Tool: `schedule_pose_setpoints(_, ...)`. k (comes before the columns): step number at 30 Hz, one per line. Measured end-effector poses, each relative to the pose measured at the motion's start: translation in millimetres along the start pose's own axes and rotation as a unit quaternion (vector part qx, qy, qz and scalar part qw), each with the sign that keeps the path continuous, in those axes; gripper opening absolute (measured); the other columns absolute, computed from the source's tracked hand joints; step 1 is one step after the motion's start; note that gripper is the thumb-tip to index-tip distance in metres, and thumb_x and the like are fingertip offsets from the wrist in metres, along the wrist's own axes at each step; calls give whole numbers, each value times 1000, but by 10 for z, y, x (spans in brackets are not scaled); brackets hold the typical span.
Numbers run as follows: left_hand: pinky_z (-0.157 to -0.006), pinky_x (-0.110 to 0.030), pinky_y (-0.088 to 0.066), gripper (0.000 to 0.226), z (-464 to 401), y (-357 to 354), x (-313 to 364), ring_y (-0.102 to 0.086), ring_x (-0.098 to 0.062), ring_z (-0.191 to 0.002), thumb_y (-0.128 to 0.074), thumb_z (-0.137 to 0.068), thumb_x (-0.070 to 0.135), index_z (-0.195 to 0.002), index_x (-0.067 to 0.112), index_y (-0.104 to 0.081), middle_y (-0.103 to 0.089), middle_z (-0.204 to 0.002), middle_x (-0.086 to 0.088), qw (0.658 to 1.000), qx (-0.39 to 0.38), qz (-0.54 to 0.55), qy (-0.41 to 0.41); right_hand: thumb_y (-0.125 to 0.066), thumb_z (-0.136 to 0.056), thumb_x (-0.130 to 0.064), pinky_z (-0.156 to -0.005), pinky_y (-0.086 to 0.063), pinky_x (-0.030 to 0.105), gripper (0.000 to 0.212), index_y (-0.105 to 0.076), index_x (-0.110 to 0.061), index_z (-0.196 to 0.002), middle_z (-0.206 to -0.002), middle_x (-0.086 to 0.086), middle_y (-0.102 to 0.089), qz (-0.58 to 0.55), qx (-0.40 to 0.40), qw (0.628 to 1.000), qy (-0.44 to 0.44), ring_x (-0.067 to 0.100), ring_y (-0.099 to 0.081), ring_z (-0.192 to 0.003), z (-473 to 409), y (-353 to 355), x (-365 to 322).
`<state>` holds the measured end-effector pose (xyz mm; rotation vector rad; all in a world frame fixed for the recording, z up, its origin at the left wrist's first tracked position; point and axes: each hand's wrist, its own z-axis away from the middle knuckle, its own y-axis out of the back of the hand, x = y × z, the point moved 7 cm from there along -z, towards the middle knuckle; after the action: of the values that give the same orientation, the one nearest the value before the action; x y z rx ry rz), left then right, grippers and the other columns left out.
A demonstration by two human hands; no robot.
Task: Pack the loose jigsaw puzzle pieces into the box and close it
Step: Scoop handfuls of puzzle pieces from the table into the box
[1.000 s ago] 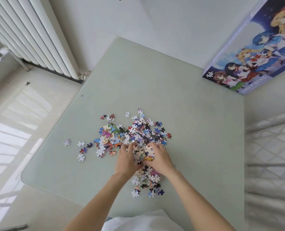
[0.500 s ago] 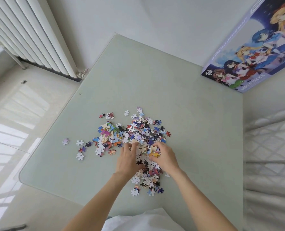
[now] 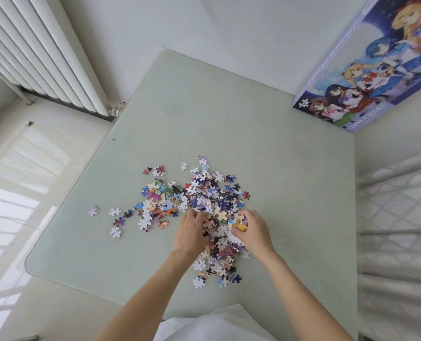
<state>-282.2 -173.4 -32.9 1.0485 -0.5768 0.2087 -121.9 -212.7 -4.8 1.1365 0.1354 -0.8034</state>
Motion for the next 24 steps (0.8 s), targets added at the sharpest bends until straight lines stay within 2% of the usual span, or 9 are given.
schedule_pose_setpoints(4,-88,-21,-43,46,-5,17,31,-39,-17,-116,-65,-77,7,-119,21,-51,-38,-129,0,1000,7,-17,-24,-68,-83,-19,-76,-38,22,42,-46,-24,-119,-126,-5,-50,-10,-9,1000,17,12,-54,-97,37,-42,-31)
schedule_pose_setpoints(9,-93,-24,-44,59,1,-15,27,-43,-19,-115,-64,-79,6,-131,22,-41,-41,-127,-2,999,-10,-23,-37,-69,-83,-21,-79,-39,21,48,-46,-20,-125,-127,-2,-44,9,-30,999,42,15,-55,-102,58,-155,-72)
schedule_pose_setpoints(11,-93,-25,-44,57,-10,-12,4,-50,-19,-111,-60,-80,1,-131,21,-44,-45,-126,-2,999,-19,-6,-38,-69,-83,-21,-79,-37,19,49,-46,-20,-125,-125,-1,-44,10,-23,999,37,16,-54,-101,63,-155,-56)
schedule_pose_setpoints(14,-79,-25,-48,52,-21,8,-64,-56,-18,-92,-58,-80,-1,-126,21,-49,-50,-118,-4,999,-31,13,-20,-70,-82,-19,-81,-36,18,52,-45,-21,-127,-126,0,-44,-6,-13,999,28,13,-54,-100,70,-129,-33)
schedule_pose_setpoints(17,-79,-31,-51,47,-13,3,-112,-58,-20,-86,-63,-79,3,-121,19,-51,-52,-111,-6,999,-43,21,-9,-70,-82,-16,-83,-39,20,55,-40,-23,-127,-127,-1,-48,-27,-5,999,38,15,-56,-101,86,-110,-37)
schedule_pose_setpoints(20,-89,-29,-50,40,-5,70,-114,-59,-18,-97,-69,-80,11,-117,16,-54,-57,-116,-5,998,-36,40,-16,-67,-84,-12,-86,-43,24,51,-41,-23,-128,-125,1,-55,-27,6,998,60,19,-58,-103,122,-46,-75)
schedule_pose_setpoints(24,-83,-26,-47,32,30,196,-158,-59,-16,-95,-71,-80,21,-110,17,-58,-59,-117,0,998,-14,61,-10,-62,-86,-5,-84,-42,18,43,-50,-22,-124,-129,-4,-53,-30,45,993,105,14,-60,-101,198,34,-131)
